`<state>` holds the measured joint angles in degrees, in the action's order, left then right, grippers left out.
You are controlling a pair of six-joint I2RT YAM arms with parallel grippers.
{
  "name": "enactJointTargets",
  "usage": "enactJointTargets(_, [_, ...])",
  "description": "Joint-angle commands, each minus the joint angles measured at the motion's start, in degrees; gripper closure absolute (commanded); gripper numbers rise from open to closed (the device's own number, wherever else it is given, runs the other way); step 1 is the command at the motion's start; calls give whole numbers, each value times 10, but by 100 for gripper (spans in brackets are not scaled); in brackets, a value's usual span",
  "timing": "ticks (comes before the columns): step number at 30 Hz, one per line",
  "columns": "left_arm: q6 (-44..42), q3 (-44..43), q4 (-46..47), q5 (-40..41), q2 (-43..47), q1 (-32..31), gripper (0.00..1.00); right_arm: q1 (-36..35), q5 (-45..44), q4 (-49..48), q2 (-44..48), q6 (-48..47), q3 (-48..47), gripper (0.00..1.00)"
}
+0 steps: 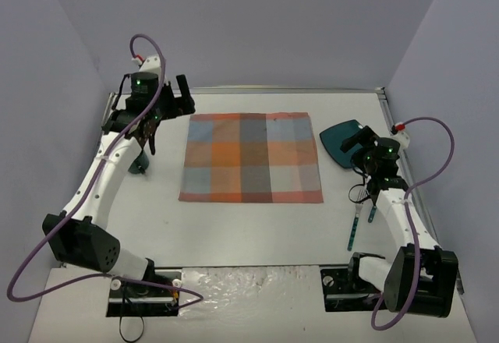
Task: Set the dinner table for one person
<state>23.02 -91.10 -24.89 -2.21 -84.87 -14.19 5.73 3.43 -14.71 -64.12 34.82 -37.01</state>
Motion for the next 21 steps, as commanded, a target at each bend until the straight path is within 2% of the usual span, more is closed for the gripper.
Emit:
enactJointTargets(1, [-5,94,-59,5,61,3,3,53,27,-19,-4,67,22,0])
enactJointTargets(9, [-51,216,-45,1,147,10,3,110,122,-134,-123,97,34,3])
enactJointTargets(15, [-64,226,-48,9,152,14,3,124,117,-144,-188,95,11,12])
enactJointTargets(21, [-66,229,-49,13,154,15,3,152,125,-177,-236,93,16,16])
